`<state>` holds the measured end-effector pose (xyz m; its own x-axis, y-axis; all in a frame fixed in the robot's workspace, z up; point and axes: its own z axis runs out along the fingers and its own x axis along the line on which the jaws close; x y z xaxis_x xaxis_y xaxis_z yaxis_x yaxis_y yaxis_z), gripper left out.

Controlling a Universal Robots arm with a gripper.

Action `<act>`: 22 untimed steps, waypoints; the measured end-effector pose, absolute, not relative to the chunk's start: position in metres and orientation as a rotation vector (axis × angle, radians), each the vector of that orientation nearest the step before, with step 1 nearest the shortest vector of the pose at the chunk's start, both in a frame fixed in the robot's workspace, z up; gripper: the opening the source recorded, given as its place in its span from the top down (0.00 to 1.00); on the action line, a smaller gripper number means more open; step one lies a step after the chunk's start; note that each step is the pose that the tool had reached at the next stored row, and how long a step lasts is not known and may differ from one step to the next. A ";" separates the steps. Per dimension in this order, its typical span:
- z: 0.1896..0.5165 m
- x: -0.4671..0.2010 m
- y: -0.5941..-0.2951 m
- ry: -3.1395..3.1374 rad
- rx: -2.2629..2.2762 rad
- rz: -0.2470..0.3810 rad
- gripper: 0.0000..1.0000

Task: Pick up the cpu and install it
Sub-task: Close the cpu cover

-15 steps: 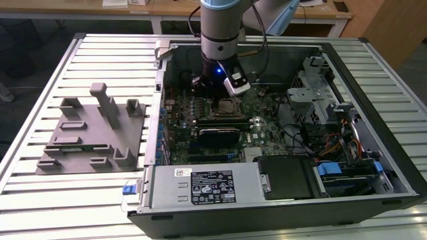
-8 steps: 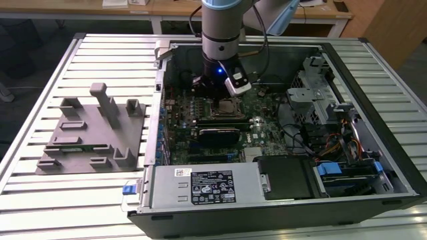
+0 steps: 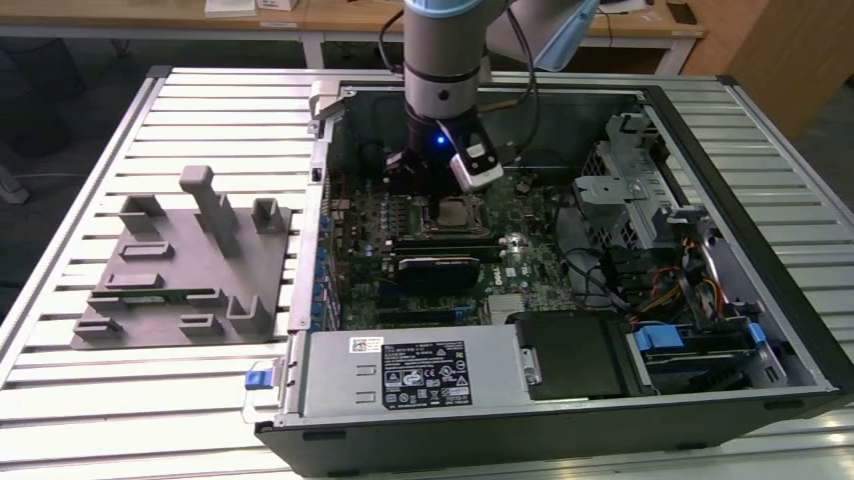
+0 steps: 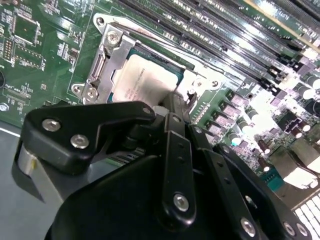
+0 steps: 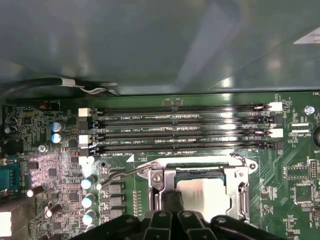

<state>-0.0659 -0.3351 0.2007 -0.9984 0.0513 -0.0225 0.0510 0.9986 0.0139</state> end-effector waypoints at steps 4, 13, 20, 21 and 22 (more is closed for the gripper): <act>0.204 -0.066 -0.335 3.118 0.080 0.021 0.89; 0.219 -0.066 -0.335 3.118 0.080 0.021 0.89; 0.229 -0.066 -0.335 3.118 0.080 0.021 0.89; 0.230 -0.066 -0.335 3.118 0.080 0.021 0.89; 0.230 -0.066 -0.335 3.118 0.080 0.021 0.89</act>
<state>-0.0660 -0.3351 0.2297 -0.9984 0.0514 -0.0224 0.0511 0.9986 0.0140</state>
